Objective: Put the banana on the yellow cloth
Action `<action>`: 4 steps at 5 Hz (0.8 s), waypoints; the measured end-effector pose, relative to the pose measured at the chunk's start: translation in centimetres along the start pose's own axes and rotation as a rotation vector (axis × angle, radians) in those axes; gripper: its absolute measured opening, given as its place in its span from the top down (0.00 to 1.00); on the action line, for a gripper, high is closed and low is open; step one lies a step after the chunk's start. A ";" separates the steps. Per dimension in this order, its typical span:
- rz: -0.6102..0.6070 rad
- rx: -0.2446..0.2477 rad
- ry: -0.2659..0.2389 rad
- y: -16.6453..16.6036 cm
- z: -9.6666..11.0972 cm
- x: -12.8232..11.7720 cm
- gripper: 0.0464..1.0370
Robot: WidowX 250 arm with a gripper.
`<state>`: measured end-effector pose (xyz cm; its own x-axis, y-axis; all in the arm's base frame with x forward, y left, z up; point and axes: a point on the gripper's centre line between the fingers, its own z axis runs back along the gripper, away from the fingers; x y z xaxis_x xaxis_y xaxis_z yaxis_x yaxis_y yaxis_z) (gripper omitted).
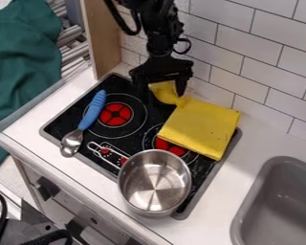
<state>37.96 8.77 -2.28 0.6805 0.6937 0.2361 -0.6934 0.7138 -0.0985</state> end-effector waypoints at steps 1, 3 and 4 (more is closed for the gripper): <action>-0.011 0.013 0.019 -0.4 -1.2 0.3 0.08; -0.095 0.050 0.094 -0.8 -1.9 0.4 0.51; -0.307 0.099 0.122 -1.2 -1.2 -0.1 0.53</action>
<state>38.95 7.96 -3.34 0.8803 0.4585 0.1218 -0.4672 0.8824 0.0547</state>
